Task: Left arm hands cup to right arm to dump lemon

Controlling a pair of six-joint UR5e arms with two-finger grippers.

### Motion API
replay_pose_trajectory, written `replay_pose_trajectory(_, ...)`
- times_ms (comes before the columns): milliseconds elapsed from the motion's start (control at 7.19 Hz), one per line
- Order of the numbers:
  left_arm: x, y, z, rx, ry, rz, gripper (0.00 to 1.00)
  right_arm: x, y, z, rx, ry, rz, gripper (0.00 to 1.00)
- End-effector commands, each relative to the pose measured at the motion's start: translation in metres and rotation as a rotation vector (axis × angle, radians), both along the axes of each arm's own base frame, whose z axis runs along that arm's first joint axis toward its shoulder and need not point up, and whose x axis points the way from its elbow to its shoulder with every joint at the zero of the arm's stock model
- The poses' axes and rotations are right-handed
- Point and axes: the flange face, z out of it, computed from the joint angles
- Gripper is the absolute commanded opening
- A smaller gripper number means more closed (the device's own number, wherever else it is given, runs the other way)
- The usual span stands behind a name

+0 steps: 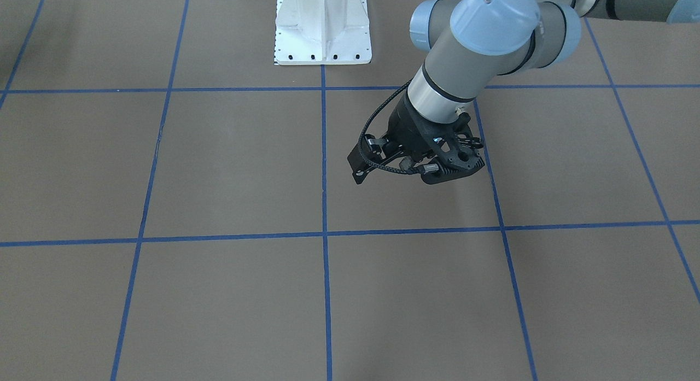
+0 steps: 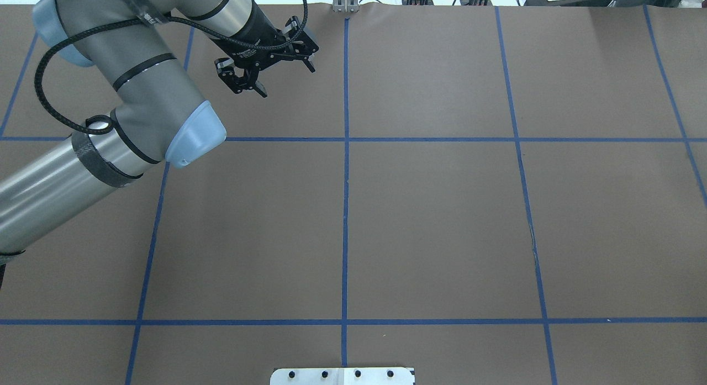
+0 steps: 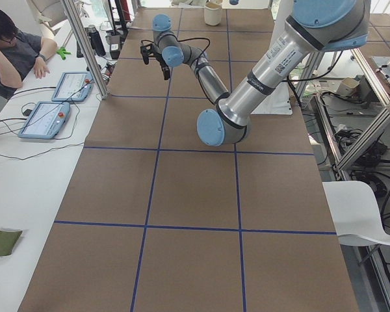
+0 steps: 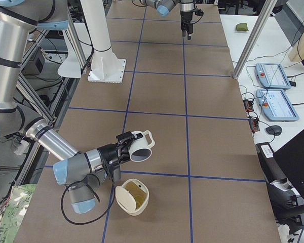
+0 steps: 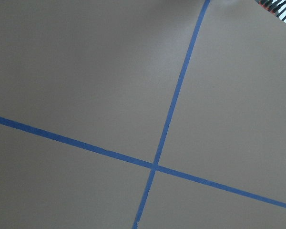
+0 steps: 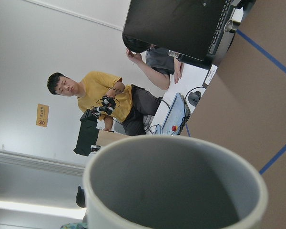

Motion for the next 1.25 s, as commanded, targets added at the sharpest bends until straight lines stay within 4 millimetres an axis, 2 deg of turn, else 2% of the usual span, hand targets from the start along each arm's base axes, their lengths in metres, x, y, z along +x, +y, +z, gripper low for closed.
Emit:
replay_pose_trajectory(0, 0.000, 0.000, 0.001, 0.000, 0.001, 0.001, 1.00, 0.003, -0.048, -0.068, 0.042, 0.236, -0.021, 0.22)
replay_pose_trajectory(139, 0.000, 0.000, 0.001, 0.001, 0.001, 0.002, 1.00, 0.006, -0.074, -0.085, 0.058, 0.390, -0.010, 0.22)
replay_pose_trajectory(557, 0.001, 0.000, 0.008, 0.034, -0.014, 0.023, 1.00, 0.012, -0.158, -0.105, 0.171, 0.767, -0.022, 0.22)
replay_pose_trajectory(696, 0.001, 0.000, 0.008, 0.036, -0.013, 0.024, 1.00, 0.007, -0.185, -0.112, 0.224, 0.891, -0.039, 0.22)
replay_pose_trajectory(835, 0.000, 0.000, 0.007, 0.040, -0.011, 0.025, 1.00, -0.004, -0.210, -0.118, 0.275, 1.023, -0.036, 0.21)
replay_pose_trajectory(1113, 0.000, 0.000, 0.007, 0.040, -0.011, 0.025, 1.00, -0.051, -0.255, -0.127, 0.338, 1.278, 0.003, 0.20)
